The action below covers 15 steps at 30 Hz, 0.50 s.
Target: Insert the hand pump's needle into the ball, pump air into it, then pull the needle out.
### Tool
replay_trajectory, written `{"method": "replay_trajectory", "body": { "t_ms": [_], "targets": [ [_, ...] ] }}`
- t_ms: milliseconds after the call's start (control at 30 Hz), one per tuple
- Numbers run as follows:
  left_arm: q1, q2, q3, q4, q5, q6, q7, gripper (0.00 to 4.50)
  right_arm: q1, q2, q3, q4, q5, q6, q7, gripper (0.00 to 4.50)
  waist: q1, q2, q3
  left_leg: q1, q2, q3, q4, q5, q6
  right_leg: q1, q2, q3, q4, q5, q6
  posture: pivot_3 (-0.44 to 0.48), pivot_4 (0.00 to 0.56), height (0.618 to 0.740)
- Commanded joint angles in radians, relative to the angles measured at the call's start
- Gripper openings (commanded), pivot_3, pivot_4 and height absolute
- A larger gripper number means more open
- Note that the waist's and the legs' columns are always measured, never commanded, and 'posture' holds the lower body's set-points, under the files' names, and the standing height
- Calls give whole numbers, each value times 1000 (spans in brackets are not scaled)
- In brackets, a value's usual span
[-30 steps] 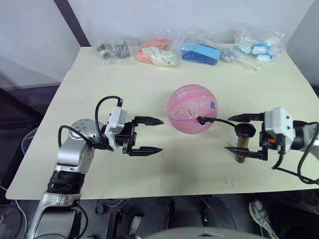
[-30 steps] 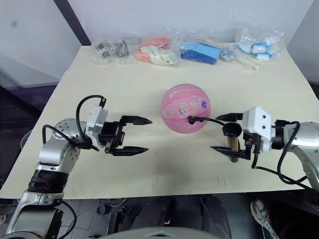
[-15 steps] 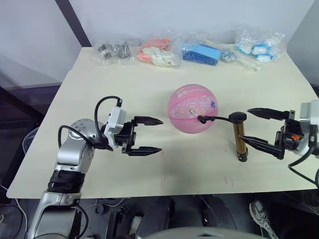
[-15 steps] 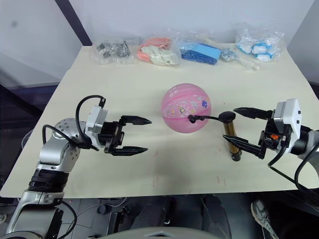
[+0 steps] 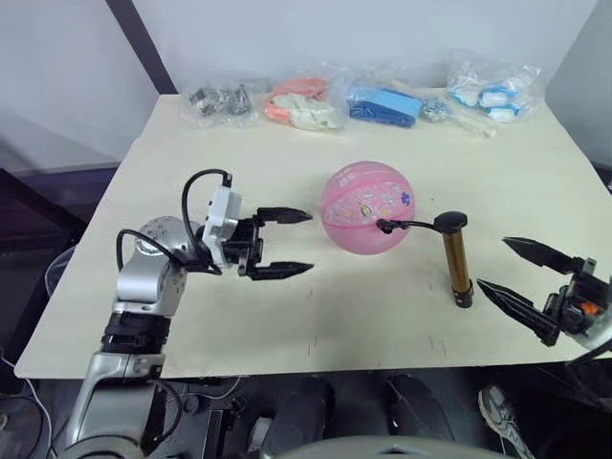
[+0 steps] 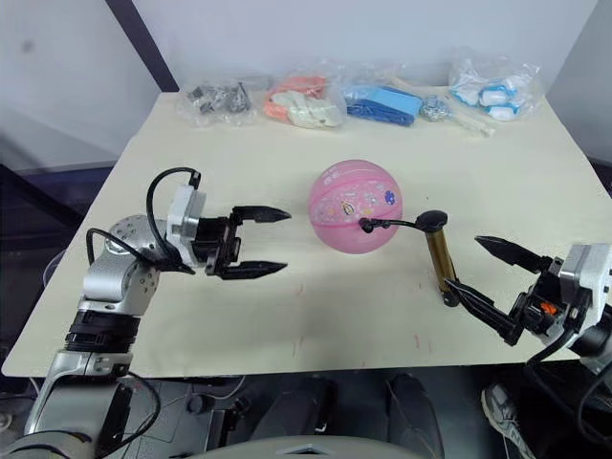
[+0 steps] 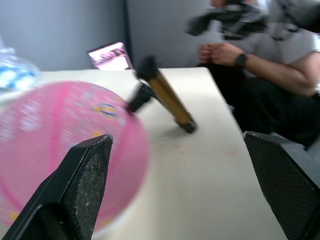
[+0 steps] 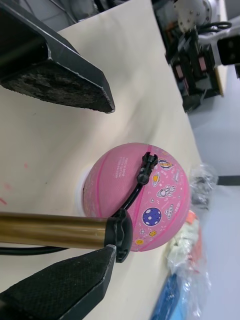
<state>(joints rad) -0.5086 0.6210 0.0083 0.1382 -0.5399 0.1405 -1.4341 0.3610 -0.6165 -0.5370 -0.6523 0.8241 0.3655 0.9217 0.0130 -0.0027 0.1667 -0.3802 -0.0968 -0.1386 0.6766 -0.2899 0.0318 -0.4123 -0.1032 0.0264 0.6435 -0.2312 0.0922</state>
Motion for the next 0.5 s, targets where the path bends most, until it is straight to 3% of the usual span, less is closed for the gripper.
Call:
{"method": "replay_trajectory", "body": {
  "t_ms": [33,500],
  "targets": [
    [-60,-14,16,38,22,-7,42,4500,27,23,-11,-60,3,-54,-2,4442,-3,0,0,0,0,0,0,0,0,0,0,0,0,0,0,0,150,740],
    [-386,-185,-37,382,191,-79,177,4500,91,62,37,-87,-29,-145,4,4442,1,-1,0,-1,-1,0,2,0,0,0,1,0,1,0,0,0,150,740]
  ]
}}
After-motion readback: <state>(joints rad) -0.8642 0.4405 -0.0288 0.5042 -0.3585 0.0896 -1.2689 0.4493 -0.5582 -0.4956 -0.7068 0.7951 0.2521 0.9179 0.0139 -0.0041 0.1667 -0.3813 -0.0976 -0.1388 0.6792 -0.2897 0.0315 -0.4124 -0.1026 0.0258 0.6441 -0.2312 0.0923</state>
